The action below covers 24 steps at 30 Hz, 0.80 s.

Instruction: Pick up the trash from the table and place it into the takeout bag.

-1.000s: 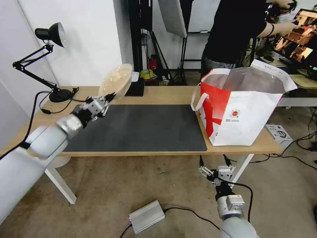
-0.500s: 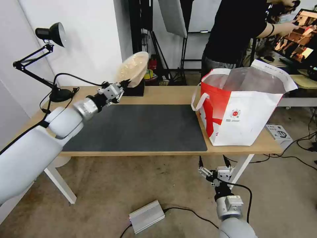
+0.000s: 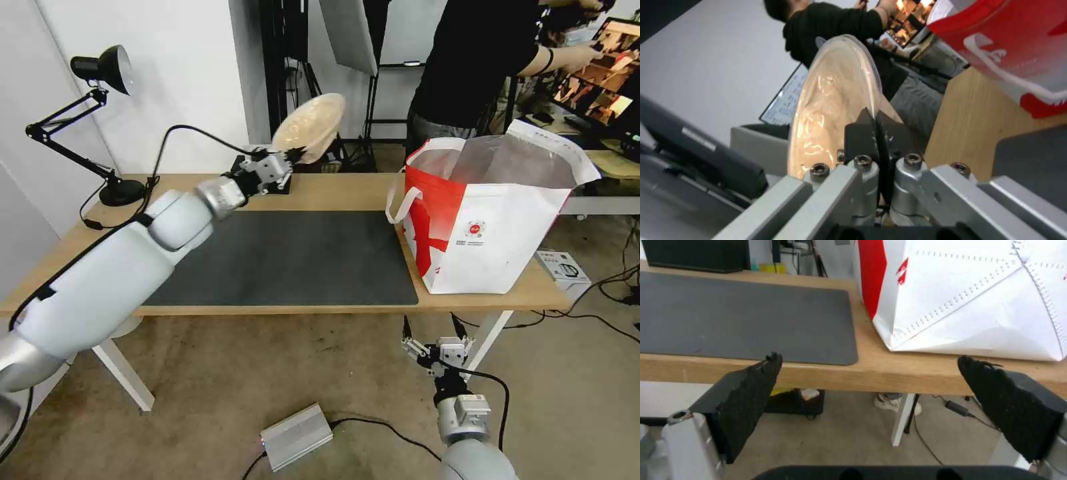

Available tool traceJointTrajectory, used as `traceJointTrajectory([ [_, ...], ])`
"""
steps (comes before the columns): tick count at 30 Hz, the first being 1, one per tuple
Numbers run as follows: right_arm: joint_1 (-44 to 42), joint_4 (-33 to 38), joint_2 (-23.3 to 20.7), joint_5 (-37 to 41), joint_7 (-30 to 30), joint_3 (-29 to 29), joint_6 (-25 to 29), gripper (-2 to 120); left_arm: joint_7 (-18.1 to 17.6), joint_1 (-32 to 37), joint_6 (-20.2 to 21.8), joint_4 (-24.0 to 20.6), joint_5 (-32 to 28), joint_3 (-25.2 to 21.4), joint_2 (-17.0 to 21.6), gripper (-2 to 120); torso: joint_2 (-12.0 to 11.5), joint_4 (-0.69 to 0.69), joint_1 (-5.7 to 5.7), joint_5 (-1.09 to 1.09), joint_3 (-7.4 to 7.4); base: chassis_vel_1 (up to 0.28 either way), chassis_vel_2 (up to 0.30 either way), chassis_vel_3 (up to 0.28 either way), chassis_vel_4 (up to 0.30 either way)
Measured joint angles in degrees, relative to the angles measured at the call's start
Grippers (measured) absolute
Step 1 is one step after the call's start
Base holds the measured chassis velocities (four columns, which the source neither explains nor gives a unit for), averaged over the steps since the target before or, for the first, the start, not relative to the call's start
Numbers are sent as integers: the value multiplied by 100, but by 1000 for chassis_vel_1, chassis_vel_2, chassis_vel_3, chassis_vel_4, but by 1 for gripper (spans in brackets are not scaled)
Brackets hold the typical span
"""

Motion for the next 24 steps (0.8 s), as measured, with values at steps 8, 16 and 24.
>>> traceJointTrajectory([
  [8,2,0,17,-5,0,4,0,100,1,-478,-1,284,28,388,-404,0,1,1,-1,-1,0,0,0,0,0],
  [16,-11,0,18,-7,2,10,0,100,2,-791,-24,568,85,665,-753,0,1,1,0,0,0,0,0,0,0],
  [24,-32,20,38,-8,7,35,0,100,15,-1001,-82,814,115,893,-1099,0,1,1,0,-1,0,0,0,0,0],
])
